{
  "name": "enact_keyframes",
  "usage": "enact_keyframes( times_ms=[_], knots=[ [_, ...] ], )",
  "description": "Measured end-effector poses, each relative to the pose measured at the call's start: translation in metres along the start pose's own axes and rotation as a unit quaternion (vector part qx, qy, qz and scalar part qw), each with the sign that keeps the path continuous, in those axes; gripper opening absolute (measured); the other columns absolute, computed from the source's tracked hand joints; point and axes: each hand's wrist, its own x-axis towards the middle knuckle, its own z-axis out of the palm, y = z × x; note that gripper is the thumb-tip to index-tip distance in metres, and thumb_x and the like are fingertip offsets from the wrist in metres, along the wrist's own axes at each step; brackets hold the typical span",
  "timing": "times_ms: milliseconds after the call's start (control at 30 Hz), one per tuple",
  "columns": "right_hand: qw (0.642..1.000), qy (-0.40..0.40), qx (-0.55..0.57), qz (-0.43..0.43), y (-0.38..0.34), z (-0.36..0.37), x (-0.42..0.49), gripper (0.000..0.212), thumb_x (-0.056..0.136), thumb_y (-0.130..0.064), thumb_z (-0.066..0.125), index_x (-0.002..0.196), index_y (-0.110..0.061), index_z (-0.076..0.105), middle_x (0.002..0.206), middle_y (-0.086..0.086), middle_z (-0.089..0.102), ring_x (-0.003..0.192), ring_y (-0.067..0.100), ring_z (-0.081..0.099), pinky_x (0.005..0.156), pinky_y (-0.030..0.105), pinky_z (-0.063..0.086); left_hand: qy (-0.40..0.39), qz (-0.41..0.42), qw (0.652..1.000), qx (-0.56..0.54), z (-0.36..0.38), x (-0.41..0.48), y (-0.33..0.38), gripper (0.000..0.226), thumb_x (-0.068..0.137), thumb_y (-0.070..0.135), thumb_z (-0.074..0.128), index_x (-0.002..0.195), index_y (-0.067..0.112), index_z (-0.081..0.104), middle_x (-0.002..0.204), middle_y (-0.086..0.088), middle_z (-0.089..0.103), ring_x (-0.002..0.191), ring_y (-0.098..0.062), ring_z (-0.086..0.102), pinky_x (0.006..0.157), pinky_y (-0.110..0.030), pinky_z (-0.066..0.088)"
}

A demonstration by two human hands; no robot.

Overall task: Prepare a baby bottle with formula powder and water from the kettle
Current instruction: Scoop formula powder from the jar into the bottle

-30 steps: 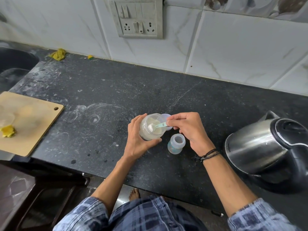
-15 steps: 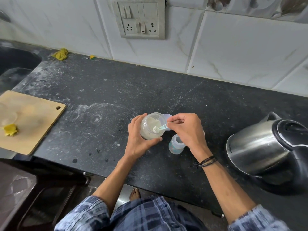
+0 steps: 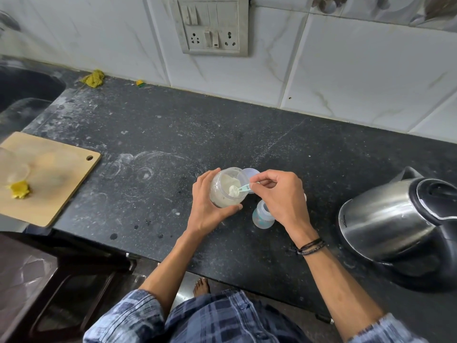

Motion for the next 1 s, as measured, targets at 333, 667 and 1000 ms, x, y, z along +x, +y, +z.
enact_keyframes(
  times_ms=[333,667,1000],
  knots=[
    [0.999,0.01,0.046,0.017,0.0073,0.0005,0.0032,0.01,0.085,-0.009,0.082,0.088,-0.018,0.083,0.078,-0.013,0.077,0.073,-0.001,0.072,0.066,0.013,0.055,0.004,0.0,1.0,0.007,0.0012,0.0024,-0.0045,0.1,0.061,0.051,0.091,0.148,0.033,0.044,0.143,0.032,0.036,0.137,0.004,0.029,0.11,-0.022,0.029],
    [0.999,0.018,0.031,-0.012,0.0065,0.0019,0.0011,0.007,0.086,-0.01,0.082,0.091,-0.015,0.082,0.078,-0.015,0.074,0.076,-0.003,0.071,0.067,0.012,0.056,0.002,0.005,1.0,0.012,0.0017,0.0054,-0.0065,0.101,0.061,0.054,0.09,0.148,0.032,0.043,0.144,0.034,0.034,0.137,0.004,0.028,0.111,-0.023,0.03],
    [0.999,0.011,0.012,-0.027,0.005,0.0029,-0.0008,0.007,0.087,-0.009,0.082,0.091,-0.015,0.083,0.081,-0.011,0.076,0.075,0.003,0.072,0.073,0.021,0.06,0.002,0.005,1.0,0.012,0.0007,0.0024,-0.0076,0.099,0.062,0.055,0.089,0.147,0.032,0.044,0.145,0.033,0.034,0.137,0.004,0.028,0.112,-0.027,0.031]
  ],
)
